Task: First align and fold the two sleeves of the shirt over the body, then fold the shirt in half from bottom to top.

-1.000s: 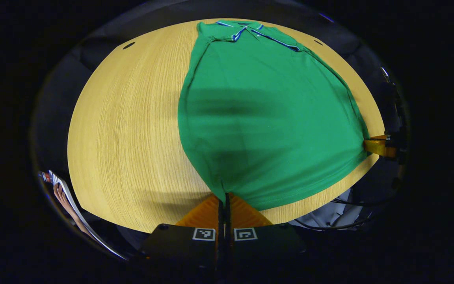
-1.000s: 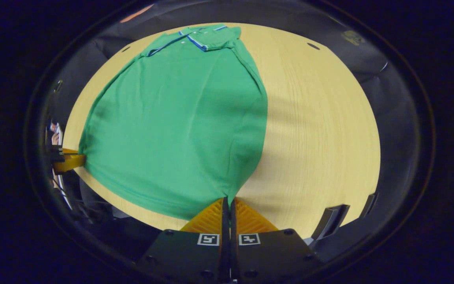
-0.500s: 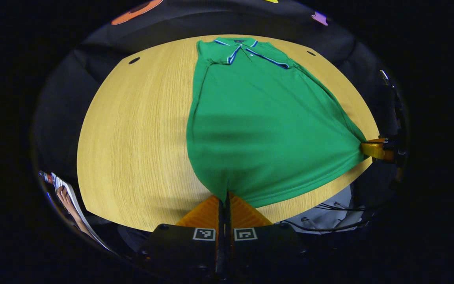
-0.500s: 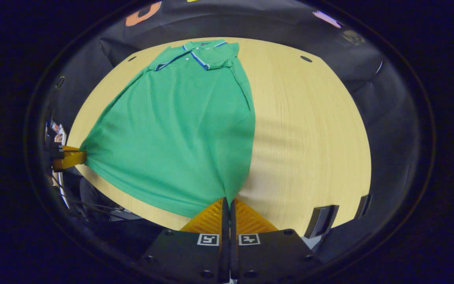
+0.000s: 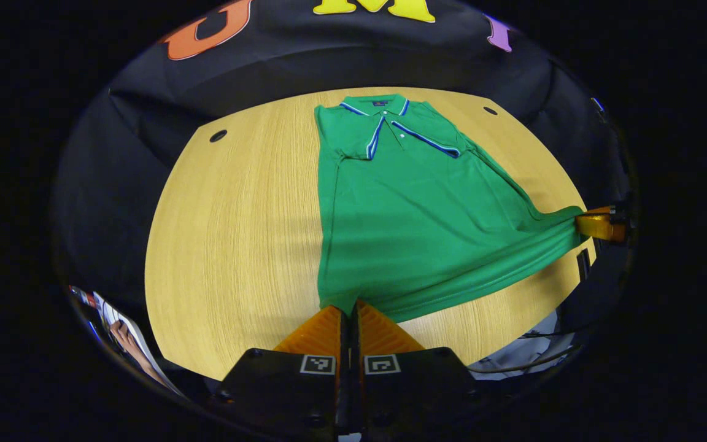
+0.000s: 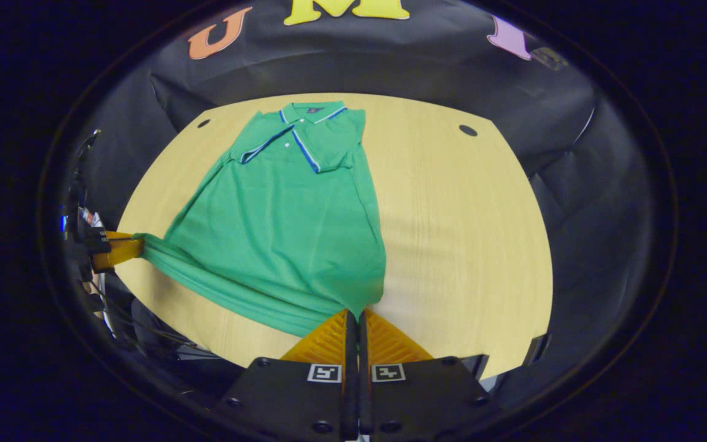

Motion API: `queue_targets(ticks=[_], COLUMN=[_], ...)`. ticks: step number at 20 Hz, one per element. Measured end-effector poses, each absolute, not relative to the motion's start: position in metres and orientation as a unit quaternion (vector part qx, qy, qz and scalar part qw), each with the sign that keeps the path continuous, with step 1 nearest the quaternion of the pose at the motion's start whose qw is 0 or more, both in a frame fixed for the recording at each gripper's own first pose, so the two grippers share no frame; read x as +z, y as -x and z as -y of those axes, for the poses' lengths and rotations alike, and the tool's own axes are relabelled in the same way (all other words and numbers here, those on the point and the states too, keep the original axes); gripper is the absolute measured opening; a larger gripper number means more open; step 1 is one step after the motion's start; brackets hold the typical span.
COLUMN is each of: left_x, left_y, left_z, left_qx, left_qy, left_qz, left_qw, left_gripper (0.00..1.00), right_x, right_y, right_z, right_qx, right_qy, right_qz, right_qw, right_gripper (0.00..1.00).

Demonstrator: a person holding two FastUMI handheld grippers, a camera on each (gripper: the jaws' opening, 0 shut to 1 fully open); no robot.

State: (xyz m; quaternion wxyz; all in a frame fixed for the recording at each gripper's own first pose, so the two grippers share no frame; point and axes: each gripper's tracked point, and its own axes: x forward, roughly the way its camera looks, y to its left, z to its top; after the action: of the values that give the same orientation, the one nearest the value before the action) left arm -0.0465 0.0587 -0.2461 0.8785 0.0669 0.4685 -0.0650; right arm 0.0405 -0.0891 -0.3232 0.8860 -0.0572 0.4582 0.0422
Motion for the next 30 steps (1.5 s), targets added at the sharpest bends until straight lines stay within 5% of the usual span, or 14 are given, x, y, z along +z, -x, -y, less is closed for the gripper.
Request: queue_targets(ticks=[19,30], left_x=[-0.172,-0.172], left_y=[-0.163,-0.282], left_z=[-0.071,-0.08], left_qx=[-0.077,-0.068], left_qy=[-0.05,-0.05], left_qz=[-0.394,-0.361], left_qw=[0.915,0.929], left_gripper=[0.03,0.03], right_x=[-0.229,-0.224], right_y=[-0.233,-0.357], right_z=[0.078,0.074], right_qx=[0.001,-0.013], right_qy=[0.051,0.026], right_qz=[-0.404,-0.376], right_qw=[0.913,0.926], right_gripper=[0.03,0.03])
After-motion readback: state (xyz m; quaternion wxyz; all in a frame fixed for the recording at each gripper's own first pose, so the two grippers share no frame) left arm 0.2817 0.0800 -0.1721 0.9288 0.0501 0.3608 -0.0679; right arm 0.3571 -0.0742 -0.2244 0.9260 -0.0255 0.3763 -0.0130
